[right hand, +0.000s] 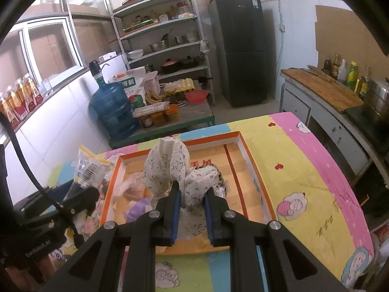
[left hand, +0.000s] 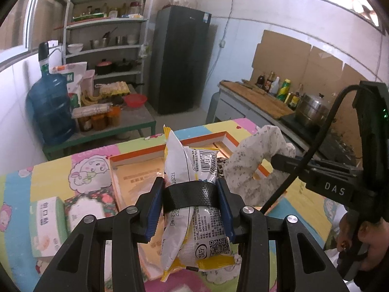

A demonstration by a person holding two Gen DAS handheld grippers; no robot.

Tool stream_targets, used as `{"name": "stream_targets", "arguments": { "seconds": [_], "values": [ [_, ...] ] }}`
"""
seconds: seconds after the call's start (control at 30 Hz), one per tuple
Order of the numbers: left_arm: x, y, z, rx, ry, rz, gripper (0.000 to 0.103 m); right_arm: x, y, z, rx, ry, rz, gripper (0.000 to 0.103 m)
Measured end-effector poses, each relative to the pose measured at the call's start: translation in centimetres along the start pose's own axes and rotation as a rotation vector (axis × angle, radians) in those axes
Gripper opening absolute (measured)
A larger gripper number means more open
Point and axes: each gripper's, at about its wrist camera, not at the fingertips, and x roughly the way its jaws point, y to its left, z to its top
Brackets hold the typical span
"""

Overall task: Organize soft objects
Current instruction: 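Carry the snack bag with the left tool while the right tool carries the scrunchie to the box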

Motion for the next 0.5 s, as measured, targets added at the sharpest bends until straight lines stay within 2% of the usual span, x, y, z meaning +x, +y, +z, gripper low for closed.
{"name": "stream_targets", "arguments": {
  "seconds": [0.5],
  "values": [
    [6.0, -1.4, 2.8, -0.017, 0.043, 0.043, 0.044, 5.4, -3.6, 3.4, 0.019, 0.037, 0.058, 0.019]
  ]
}}
